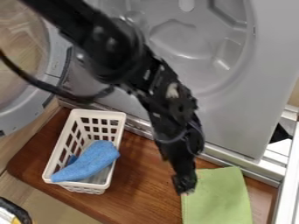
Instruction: Move the green cloth to the center of the table
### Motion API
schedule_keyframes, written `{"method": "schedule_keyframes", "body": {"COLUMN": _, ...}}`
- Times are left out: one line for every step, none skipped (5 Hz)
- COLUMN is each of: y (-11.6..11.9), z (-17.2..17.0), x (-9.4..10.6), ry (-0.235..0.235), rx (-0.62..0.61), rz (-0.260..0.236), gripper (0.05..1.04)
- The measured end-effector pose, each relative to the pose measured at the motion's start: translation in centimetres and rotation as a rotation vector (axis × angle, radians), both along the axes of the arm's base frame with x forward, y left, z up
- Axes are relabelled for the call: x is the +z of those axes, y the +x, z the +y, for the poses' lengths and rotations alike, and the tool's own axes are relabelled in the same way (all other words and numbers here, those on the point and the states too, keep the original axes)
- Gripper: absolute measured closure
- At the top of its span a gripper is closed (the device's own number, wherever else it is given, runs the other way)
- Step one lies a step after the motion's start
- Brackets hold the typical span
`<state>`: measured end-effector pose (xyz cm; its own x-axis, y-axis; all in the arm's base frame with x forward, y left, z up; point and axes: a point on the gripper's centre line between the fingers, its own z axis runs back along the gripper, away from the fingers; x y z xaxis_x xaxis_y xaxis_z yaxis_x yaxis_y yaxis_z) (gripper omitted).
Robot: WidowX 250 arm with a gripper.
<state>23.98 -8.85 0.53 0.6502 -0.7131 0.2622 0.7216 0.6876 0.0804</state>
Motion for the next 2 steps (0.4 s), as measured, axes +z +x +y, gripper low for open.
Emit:
{"method": "schedule_keyframes", "body": {"y": -0.3, "z": -0.7, "x": -1.9, "ry": 0.01, "rx": -0.011, "rz": 0.024, "gripper": 0.084}}
{"method": "schedule_keyframes", "body": {"y": -0.3, "z": -1.7, "x": -3.4, "ry": 0.027, "rx": -0.033, "rz": 0.043, "gripper": 0.084}}
